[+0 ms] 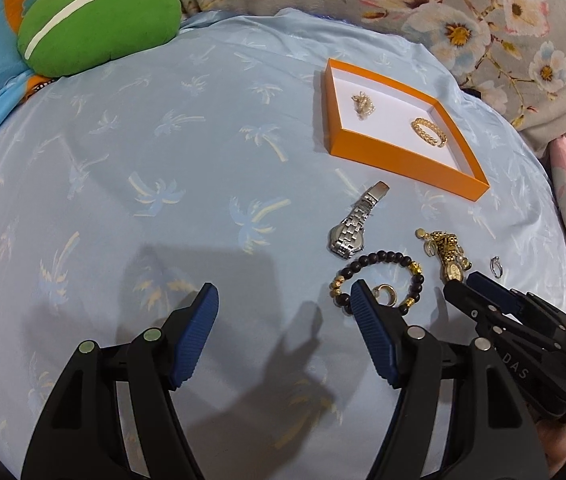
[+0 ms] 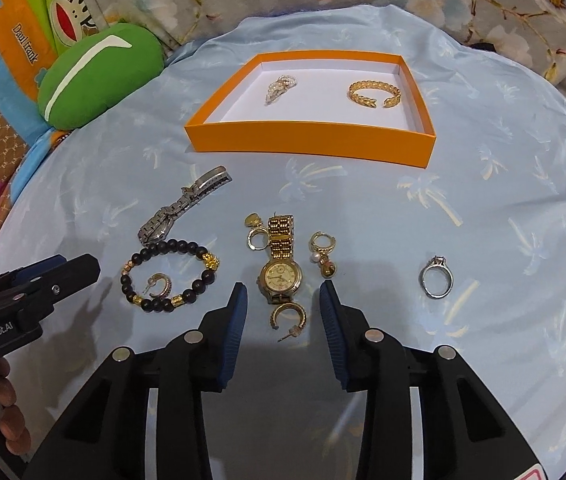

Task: Organize jewelry
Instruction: 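Move both tools back over the remaining jewelry, right tool above the gold watch, then close the right tool on the gold watch while the left tool grasps the black bead bracelet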

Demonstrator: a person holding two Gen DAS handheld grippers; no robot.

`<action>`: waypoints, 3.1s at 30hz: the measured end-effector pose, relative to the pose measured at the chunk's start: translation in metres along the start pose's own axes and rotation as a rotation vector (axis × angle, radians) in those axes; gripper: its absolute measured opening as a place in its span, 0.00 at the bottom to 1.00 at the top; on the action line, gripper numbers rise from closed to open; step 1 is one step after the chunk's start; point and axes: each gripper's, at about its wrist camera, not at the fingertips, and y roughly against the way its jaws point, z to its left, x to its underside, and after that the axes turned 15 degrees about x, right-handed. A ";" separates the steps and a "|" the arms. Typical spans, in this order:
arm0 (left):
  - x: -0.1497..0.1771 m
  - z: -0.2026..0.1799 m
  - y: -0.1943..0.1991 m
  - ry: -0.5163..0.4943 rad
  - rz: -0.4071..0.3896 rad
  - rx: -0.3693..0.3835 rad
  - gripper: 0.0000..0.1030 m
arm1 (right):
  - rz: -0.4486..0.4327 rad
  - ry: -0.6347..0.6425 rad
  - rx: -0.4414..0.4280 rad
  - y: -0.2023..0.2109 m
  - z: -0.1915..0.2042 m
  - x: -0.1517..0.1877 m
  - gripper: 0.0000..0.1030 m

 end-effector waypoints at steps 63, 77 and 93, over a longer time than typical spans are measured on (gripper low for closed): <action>-0.022 -0.027 -0.034 -0.084 0.032 0.079 0.56 | -0.052 -0.004 -0.005 -0.008 -0.005 -0.012 0.22; -0.010 -0.040 -0.039 -0.108 0.057 0.082 0.38 | -0.046 -0.040 -0.016 0.007 -0.020 -0.002 0.22; -0.009 -0.056 -0.048 -0.138 0.080 0.128 0.07 | -0.034 -0.052 -0.017 0.003 -0.026 0.002 0.22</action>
